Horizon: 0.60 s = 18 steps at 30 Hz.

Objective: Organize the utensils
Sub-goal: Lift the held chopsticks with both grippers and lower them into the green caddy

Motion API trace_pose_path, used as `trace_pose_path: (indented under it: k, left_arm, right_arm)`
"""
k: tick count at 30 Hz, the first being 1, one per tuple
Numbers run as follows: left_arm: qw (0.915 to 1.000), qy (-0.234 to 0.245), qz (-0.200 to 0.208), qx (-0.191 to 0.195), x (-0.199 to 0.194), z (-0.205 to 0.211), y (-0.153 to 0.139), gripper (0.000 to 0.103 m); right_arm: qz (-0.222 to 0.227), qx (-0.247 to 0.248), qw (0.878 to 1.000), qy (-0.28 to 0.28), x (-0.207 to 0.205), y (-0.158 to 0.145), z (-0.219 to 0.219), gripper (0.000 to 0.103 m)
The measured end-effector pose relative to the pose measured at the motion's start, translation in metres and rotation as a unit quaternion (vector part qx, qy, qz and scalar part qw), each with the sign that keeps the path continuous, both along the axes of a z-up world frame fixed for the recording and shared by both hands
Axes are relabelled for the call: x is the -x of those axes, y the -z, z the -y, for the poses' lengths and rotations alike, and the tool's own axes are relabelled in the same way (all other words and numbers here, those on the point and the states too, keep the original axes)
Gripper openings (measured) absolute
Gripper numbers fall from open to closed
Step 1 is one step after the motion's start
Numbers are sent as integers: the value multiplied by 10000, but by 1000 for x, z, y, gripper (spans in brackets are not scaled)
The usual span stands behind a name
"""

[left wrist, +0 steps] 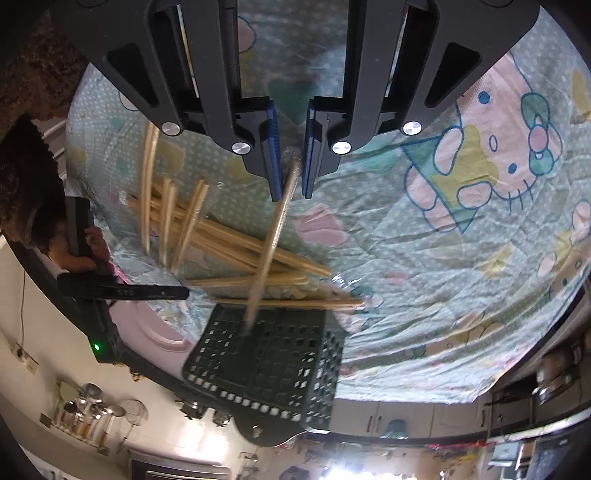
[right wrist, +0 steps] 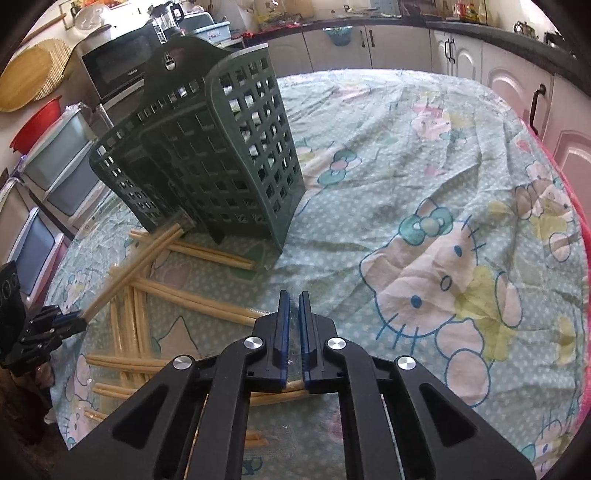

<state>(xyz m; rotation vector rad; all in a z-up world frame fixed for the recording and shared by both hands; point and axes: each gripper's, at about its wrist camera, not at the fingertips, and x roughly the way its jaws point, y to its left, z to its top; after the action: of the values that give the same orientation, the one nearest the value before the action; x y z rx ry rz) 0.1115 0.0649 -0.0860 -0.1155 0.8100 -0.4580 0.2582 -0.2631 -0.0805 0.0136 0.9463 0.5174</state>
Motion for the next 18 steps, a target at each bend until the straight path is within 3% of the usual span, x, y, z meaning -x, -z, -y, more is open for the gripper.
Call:
trace_pose_path:
  k: [18]
  left_arm:
    - [9962,-7,762,414,13,5,-94,3]
  right_arm:
    - [1360,-253,9898,-334,39,-103,-13,4]
